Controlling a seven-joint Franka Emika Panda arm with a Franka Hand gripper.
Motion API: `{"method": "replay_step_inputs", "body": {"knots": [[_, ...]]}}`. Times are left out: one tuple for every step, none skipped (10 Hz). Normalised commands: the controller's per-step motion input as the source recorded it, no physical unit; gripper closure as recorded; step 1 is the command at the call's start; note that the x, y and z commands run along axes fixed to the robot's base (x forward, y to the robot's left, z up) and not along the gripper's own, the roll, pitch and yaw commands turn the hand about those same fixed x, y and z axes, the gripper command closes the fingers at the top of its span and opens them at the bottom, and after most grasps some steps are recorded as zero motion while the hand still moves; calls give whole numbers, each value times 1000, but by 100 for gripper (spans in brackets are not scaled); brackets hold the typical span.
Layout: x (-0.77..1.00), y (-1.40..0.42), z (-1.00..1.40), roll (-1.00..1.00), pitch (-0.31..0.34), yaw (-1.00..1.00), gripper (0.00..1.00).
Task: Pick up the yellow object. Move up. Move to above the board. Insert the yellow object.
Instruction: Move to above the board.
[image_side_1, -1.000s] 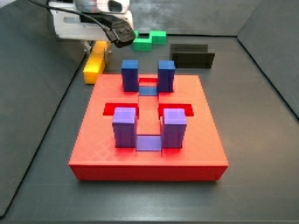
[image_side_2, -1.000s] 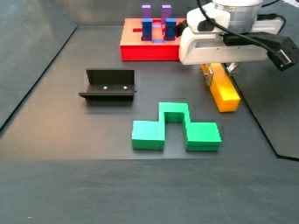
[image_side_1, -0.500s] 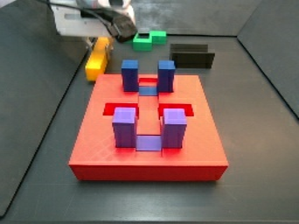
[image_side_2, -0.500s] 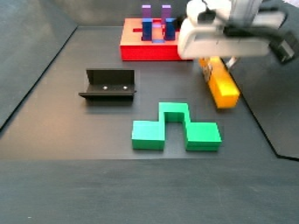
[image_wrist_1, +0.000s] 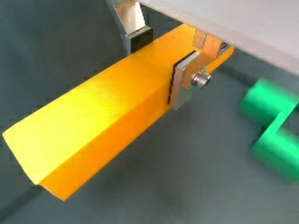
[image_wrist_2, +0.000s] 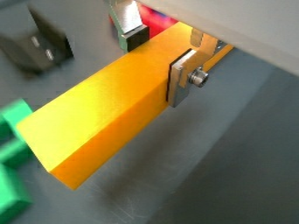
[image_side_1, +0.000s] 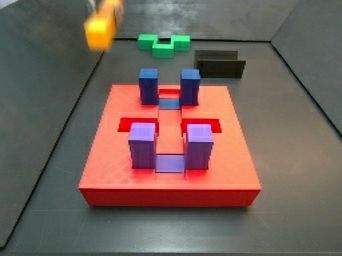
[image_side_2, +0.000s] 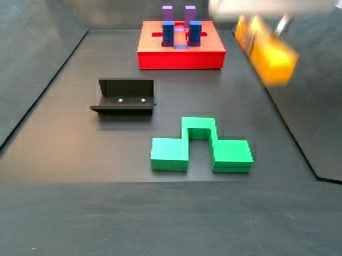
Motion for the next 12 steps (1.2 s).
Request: {"method": "replay_step_inputs", "body": {"knots": [[-26, -4, 1400, -27, 4, 0, 100], [21, -2, 1400, -44, 33, -3, 100], [45, -3, 1400, -53, 71, -4, 100], [16, -4, 1400, -56, 77, -7, 100], [3, -3, 641, -54, 50, -8, 100], [849, -1400, 252, 12, 57, -176, 100], [859, -1400, 222, 44, 77, -161, 100], [909, -1400, 199, 78, 159, -62, 100], [941, -1400, 214, -16, 158, -38, 100], [933, -1400, 227, 3, 156, -18, 100], [939, -1400, 239, 33, 144, 3, 100], [987, -1400, 248, 29, 132, 6, 100]]}}
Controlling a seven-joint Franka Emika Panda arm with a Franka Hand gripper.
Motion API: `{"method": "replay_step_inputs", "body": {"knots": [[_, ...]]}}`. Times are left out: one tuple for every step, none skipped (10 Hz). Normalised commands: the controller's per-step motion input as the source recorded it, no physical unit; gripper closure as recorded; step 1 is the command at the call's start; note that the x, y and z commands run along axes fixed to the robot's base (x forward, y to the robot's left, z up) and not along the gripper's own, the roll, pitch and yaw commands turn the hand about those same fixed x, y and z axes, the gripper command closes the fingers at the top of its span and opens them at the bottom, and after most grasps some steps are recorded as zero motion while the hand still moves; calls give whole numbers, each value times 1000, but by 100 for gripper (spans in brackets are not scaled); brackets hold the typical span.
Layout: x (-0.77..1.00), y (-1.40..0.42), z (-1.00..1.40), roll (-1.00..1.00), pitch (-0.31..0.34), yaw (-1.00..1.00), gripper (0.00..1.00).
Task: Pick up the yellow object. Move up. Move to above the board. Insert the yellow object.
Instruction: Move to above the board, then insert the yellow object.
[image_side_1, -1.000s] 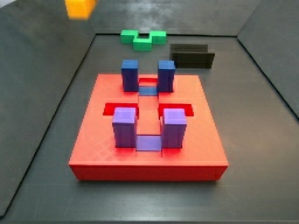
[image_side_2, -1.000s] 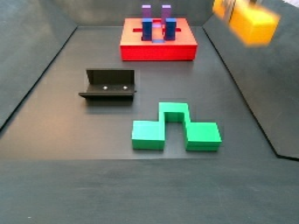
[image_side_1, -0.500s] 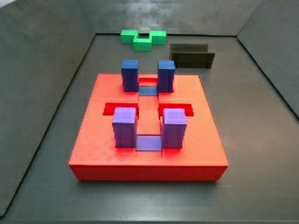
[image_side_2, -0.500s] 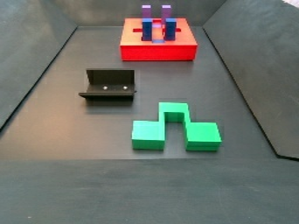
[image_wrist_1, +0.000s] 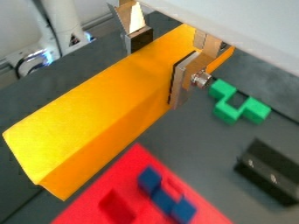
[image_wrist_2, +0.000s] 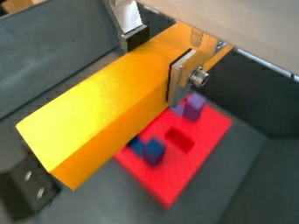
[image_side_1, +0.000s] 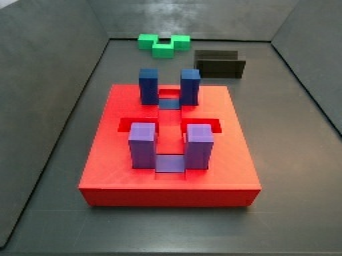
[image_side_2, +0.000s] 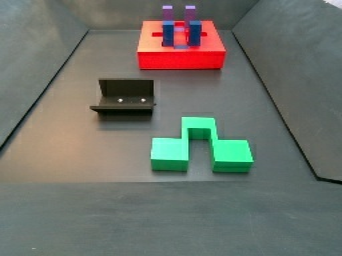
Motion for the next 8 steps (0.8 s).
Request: {"method": "replay_step_inputs", "body": {"knots": [[630, -847, 148, 58, 150, 8, 100], [399, -470, 91, 79, 159, 9, 100], [144, -174, 55, 44, 79, 9, 100], [0, 0, -51, 0, -27, 0, 100], [0, 0, -54, 0, -27, 14, 100], [0, 31, 0, -9, 0, 0, 100], [74, 0, -54, -31, 0, -71, 100], [346, -280, -297, 0, 0, -126, 100]]}}
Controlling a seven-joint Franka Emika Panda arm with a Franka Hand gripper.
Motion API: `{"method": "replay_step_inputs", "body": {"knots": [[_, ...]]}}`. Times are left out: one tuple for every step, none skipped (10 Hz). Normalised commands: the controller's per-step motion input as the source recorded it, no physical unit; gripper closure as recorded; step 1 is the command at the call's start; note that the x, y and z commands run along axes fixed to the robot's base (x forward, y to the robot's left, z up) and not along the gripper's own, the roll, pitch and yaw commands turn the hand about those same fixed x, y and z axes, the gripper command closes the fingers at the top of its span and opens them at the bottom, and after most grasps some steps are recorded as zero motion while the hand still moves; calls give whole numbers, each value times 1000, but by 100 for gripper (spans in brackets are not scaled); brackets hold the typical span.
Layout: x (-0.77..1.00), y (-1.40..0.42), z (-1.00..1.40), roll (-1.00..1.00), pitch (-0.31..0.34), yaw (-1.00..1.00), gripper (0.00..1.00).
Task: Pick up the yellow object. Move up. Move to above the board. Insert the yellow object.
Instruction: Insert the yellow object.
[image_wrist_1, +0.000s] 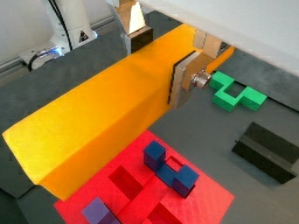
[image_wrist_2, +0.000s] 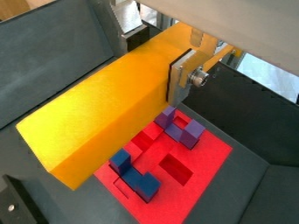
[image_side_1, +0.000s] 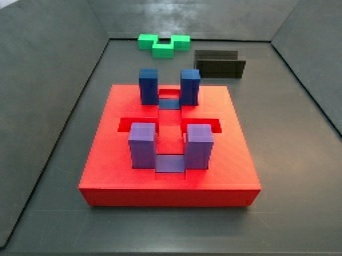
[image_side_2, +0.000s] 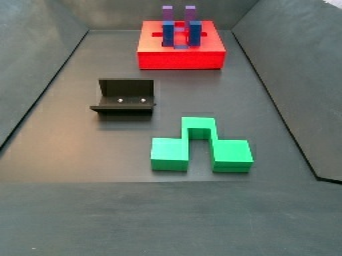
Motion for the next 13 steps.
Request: {"method": "replay_step_inputs", "body": {"knots": [[503, -371, -500, 0, -11, -169, 100], [563, -209, -637, -60, -54, -197, 100], [623, -131, -717, 0, -30, -151, 100], [597, -46, -740, 106, 0, -11, 100], [326, -63, -686, 187, 7, 66, 100], [237, -149, -880, 177, 0, 80, 100], [240, -126, -843, 217, 0, 140, 100], [311, -94, -831, 209, 0, 237, 100], [351, -129, -809, 191, 0, 269, 100], [166, -89, -720, 244, 27, 183, 100], [-54, 6, -566, 183, 50, 0, 100], [-220, 0, -297, 0, 40, -171, 100], [-383, 0, -251, -76, 3, -306, 100]]}}
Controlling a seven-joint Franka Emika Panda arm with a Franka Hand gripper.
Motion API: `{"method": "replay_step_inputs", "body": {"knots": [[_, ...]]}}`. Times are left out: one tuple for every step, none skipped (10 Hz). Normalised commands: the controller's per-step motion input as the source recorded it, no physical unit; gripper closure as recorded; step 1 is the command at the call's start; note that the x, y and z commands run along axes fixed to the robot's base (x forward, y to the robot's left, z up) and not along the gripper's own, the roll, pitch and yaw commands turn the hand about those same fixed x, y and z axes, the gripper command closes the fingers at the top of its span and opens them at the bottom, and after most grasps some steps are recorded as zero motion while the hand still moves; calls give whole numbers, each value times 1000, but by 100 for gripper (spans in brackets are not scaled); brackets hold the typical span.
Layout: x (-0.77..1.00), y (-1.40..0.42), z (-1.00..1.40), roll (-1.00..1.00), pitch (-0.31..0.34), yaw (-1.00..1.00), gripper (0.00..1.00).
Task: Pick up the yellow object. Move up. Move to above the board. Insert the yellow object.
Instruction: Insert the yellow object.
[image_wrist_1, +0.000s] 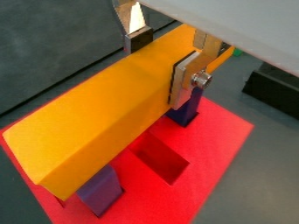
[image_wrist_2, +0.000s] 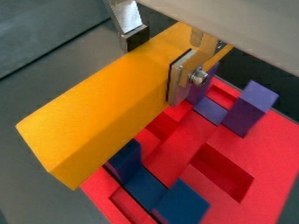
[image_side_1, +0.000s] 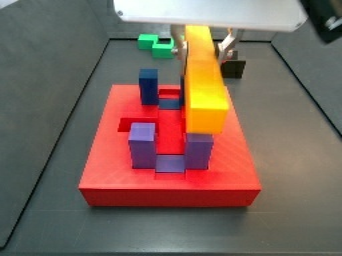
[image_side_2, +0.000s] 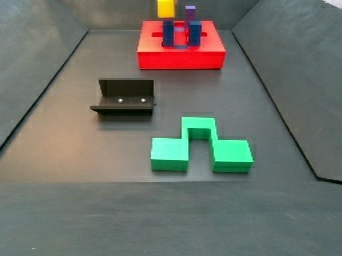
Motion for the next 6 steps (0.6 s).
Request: {"method": "replay_step_inputs", "body": {"knots": [[-463, 0, -206, -177, 0, -389, 100], [-449, 0, -186, -236, 0, -386, 100], [-389, -14, -151, -266, 0, -337, 100], [-349, -74, -151, -256, 0, -314, 100], [-249, -106, -223, -201, 0, -223, 100], [-140, -131, -283, -121, 0, -114, 100]]}}
